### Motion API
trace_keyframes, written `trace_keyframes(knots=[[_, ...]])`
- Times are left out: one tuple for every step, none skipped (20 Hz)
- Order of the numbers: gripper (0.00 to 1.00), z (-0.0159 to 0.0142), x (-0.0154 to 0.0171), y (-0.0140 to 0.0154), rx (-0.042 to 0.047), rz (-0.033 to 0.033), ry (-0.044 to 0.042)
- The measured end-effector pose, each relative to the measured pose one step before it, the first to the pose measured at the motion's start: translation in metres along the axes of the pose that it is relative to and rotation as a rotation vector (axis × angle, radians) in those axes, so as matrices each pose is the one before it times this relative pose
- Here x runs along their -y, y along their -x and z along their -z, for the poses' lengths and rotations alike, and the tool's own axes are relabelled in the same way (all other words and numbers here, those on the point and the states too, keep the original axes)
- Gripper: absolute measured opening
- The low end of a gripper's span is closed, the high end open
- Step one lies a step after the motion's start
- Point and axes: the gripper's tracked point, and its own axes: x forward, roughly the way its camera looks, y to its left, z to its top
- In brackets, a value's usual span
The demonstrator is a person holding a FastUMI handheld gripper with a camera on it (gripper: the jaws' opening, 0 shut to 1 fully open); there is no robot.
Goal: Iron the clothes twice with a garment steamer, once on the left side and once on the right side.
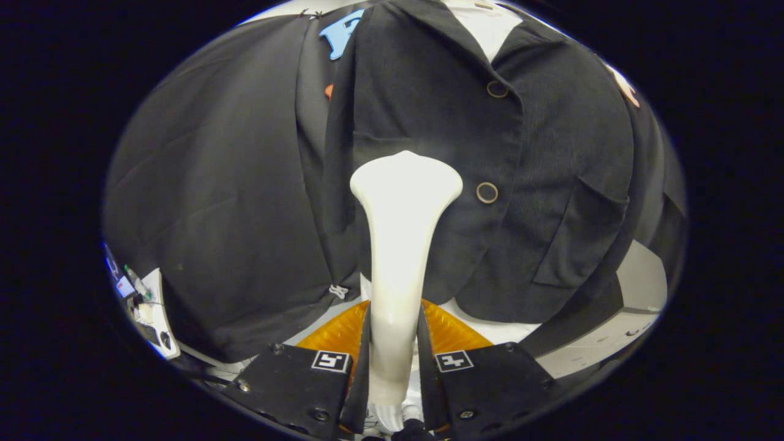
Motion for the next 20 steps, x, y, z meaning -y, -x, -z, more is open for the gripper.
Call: trace_keyframes(knots=[[0.38, 0.00410, -0.00011, -0.00316, -0.01013, -0.00050, 0.00028], [0.38, 0.00518, -0.00045, -0.00264, -0.01080, -0.00080, 0.00008], [0.38, 0.00692, 0.00060, -0.00186, -0.01404, -0.00186, -0.00045], [0.38, 0.00428, -0.00080, -0.00182, -0.01198, -0.00251, -0.00362], [0.38, 0.00691, -0.00100, -0.00249, -0.01166, -0.00155, 0.00053], [0.38, 0.00474, -0.00016, -0.00222, -0.01046, 0.00118, 0.00009], [0.38, 0.00417, -0.00212, -0.00154, -0.01077, 0.00037, 0.00066], [0.38, 0.00099, 0.00047, 0.00140, -0.00913, -0.00043, -0.00175], [0.38, 0.00054, -0.00023, 0.00089, -0.01067, -0.00058, -0.00168], [0.38, 0.00079, 0.00009, 0.00066, -0.00804, -0.00123, -0.00321], [0.38, 0.00273, -0.00031, -0.00106, -0.00833, 0.00089, -0.00170], [0.38, 0.00142, 0.00059, -0.00086, -0.00712, 0.00192, -0.00278], [0.38, 0.00373, 0.00066, -0.00275, -0.00468, 0.00374, -0.00190], [0.38, 0.00274, 0.00013, -0.00075, -0.00186, 0.00239, -0.00149], [0.38, 0.00387, -0.00121, -0.00175, -0.00295, 0.00127, -0.00240], [0.38, 0.00316, 0.00025, 0.00072, -0.00518, 0.00161, -0.00399], [0.38, 0.00392, 0.00108, 0.00252, -0.00428, -0.00125, -0.00563], [0.38, 0.00260, 0.00233, 0.00330, -0.00200, -0.00264, -0.00871], [0.38, 0.00067, 0.00278, 0.00166, 0.00163, -0.00153, -0.01028], [0.38, 0.00088, 0.00535, 0.00409, 0.00702, -0.00077, -0.01427]])
